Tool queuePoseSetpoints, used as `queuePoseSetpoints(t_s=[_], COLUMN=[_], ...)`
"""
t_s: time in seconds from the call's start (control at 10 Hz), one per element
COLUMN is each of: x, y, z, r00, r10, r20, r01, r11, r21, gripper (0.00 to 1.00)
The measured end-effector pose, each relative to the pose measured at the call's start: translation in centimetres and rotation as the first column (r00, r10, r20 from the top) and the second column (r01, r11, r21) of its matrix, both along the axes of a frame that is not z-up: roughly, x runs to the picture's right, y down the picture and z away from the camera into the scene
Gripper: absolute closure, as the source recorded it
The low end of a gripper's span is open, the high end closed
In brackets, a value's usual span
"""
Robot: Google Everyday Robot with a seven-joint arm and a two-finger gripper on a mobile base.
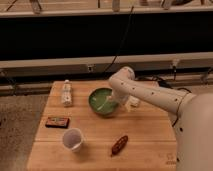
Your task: Drag the ceramic bowl in a circle
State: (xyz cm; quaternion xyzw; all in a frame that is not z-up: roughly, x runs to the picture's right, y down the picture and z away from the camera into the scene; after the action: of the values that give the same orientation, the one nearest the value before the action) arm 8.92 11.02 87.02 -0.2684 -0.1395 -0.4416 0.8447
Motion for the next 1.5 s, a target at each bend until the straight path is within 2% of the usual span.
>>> queuePoseSetpoints(t_s=[1.5], x=[-0.57], y=[0.20], z=[0.72], r00=[0.999], r10=[-0.007], r20=[0.050], r01=[0.009], r11=[0.9988], r21=[-0.048], gripper=[0.20])
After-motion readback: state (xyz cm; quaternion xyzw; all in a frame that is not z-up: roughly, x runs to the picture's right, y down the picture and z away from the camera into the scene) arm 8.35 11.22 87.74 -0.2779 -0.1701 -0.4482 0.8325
